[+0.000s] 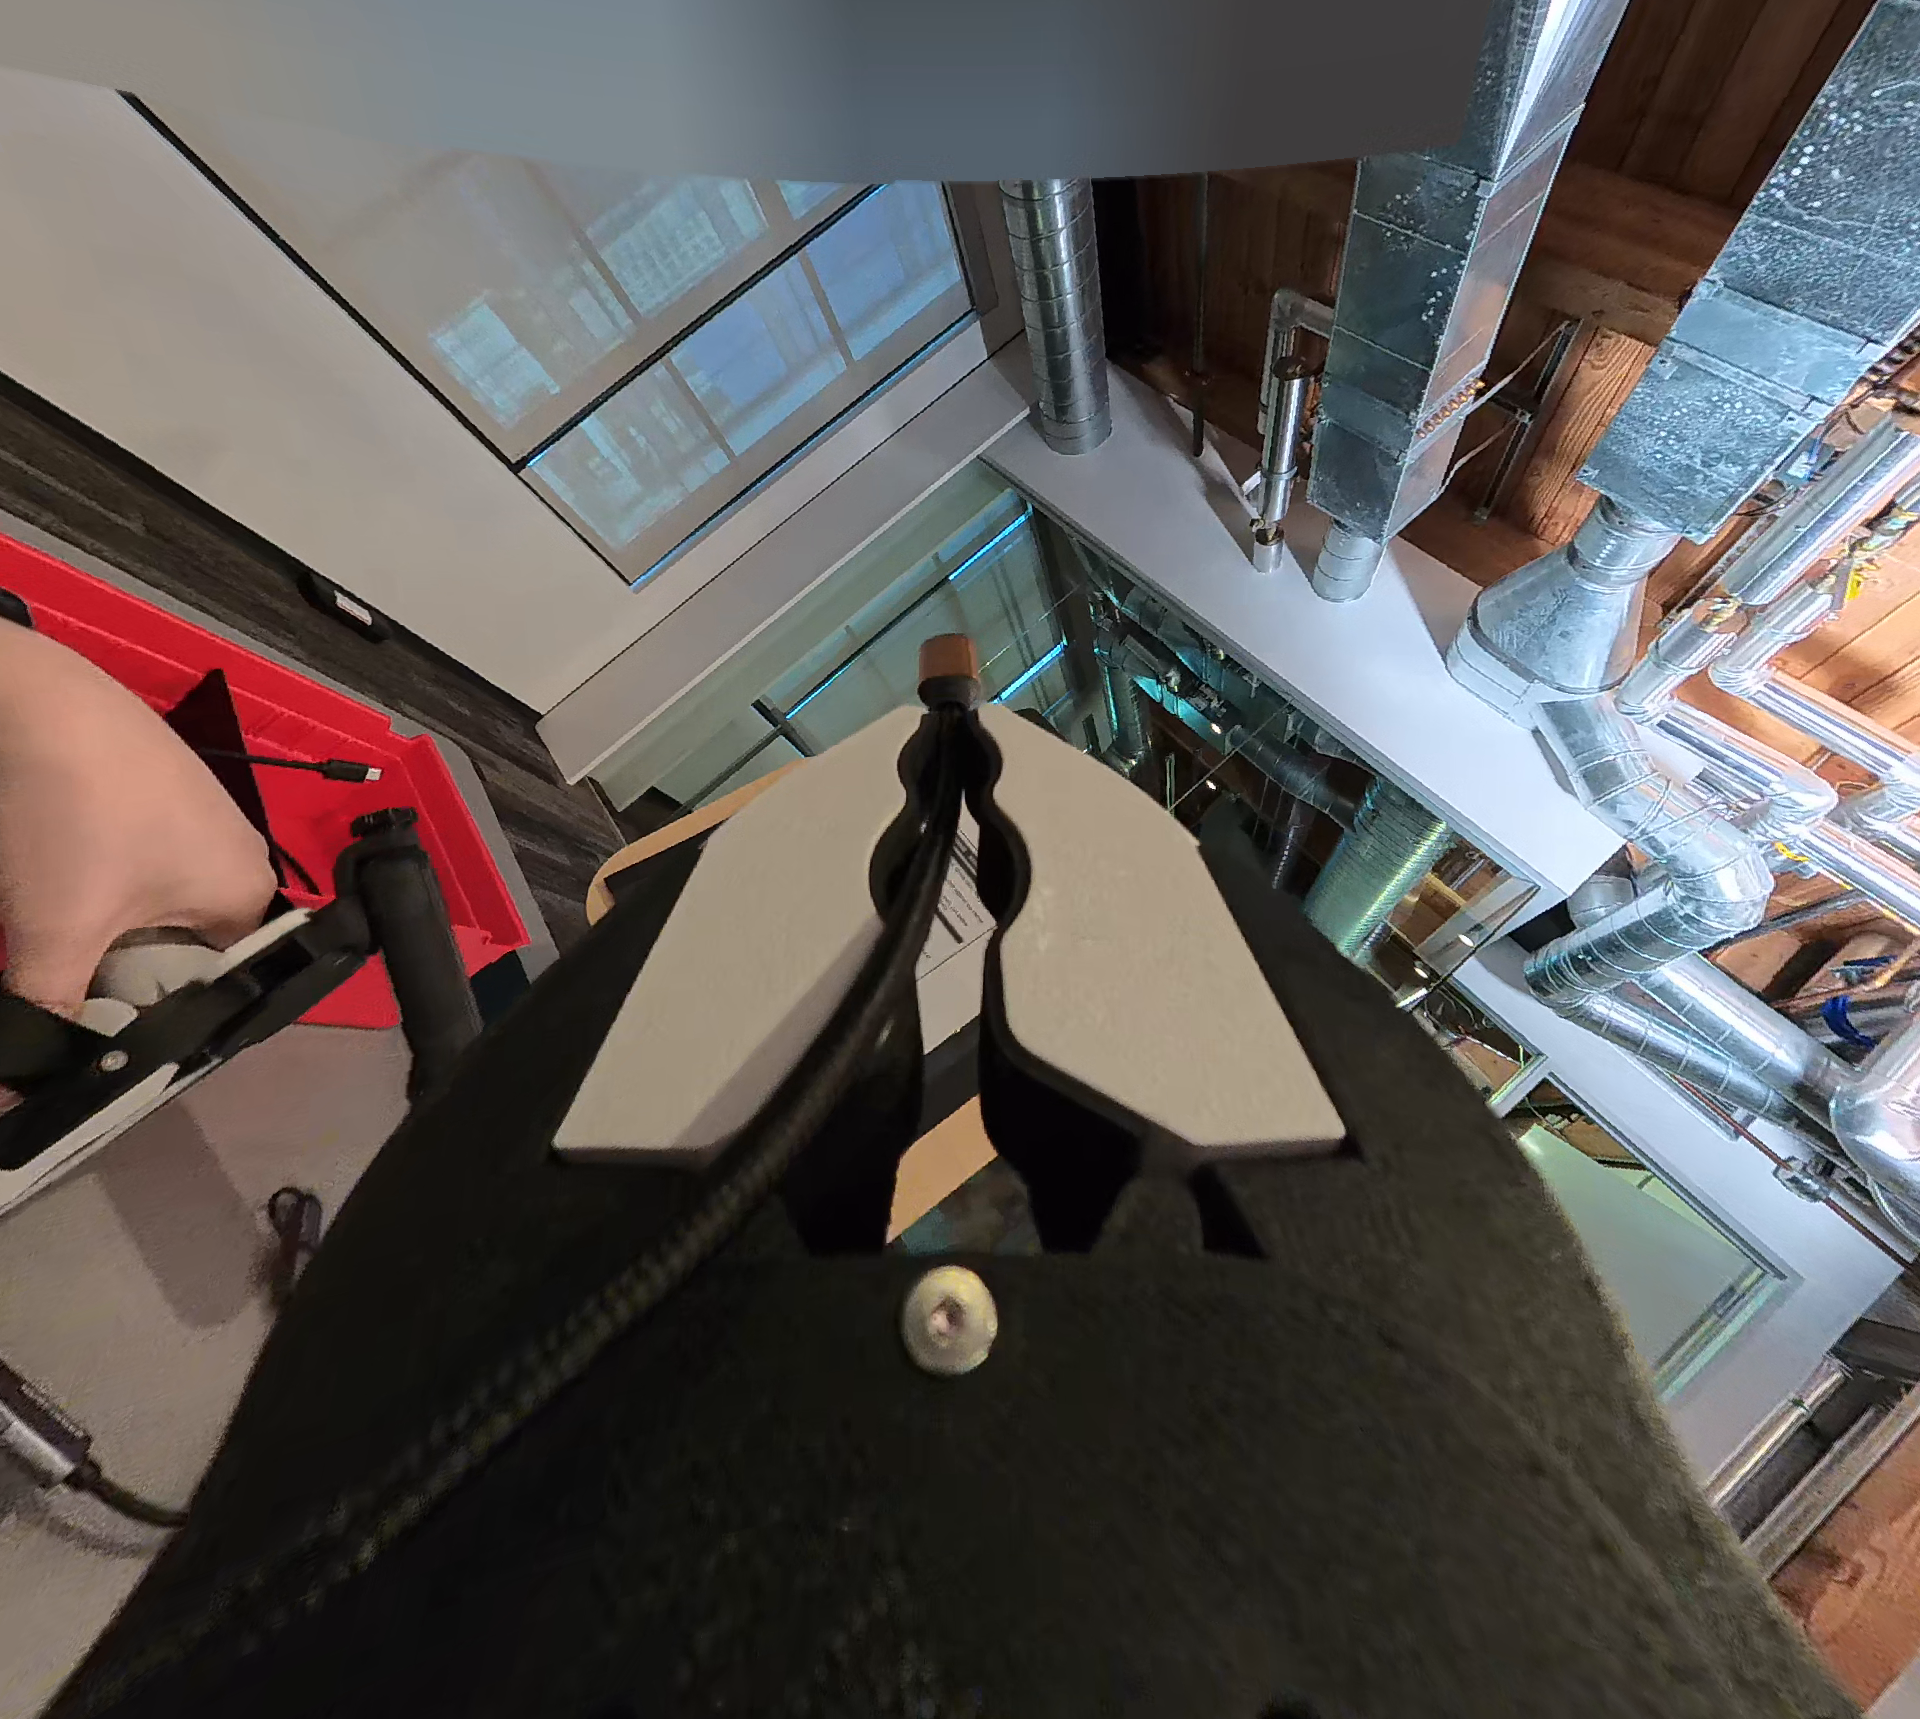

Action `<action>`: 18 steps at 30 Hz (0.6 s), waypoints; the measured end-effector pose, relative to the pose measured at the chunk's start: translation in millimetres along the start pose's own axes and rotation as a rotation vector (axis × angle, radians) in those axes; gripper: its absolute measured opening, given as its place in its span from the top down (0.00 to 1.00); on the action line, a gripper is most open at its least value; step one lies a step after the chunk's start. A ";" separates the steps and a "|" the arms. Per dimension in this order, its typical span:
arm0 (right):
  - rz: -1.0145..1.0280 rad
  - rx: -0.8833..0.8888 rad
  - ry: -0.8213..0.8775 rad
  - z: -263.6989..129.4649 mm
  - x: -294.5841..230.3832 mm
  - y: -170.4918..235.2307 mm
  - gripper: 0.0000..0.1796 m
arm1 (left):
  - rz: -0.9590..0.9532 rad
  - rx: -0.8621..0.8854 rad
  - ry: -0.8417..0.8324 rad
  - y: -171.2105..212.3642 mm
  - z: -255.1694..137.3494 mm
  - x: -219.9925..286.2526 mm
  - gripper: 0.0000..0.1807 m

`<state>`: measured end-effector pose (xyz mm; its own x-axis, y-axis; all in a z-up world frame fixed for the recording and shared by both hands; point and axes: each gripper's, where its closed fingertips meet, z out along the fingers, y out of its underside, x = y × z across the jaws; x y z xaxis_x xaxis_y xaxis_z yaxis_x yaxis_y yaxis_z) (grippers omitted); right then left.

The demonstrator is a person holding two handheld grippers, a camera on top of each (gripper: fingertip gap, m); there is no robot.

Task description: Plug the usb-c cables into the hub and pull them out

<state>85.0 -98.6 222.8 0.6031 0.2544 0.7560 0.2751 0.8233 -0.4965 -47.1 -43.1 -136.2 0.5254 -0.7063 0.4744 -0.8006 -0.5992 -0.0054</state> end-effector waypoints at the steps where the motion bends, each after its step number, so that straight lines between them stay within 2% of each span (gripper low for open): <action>1: -0.002 -0.005 -0.001 0.6 -0.5 1.0 0.97 | 0.014 0.016 0.026 -1.7 -1.9 5.0 0.88; 10: -0.019 -0.033 -0.027 7.6 -8.9 6.2 0.97 | 0.094 0.167 0.232 -11.5 -29.2 32.6 0.88; 15: -0.022 -0.049 -0.037 11.3 -12.4 11.3 0.97 | 0.135 0.287 0.405 -20.0 -52.6 50.6 0.88; 18: -0.023 -0.059 -0.045 13.7 -14.8 14.0 0.97 | 0.153 0.370 0.440 -24.7 -69.3 54.3 0.88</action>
<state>69.7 -83.8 210.5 0.5619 0.2591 0.7856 0.3332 0.7983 -0.5016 -18.7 -40.6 -49.3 0.1796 -0.6199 0.7639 -0.6626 -0.6502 -0.3718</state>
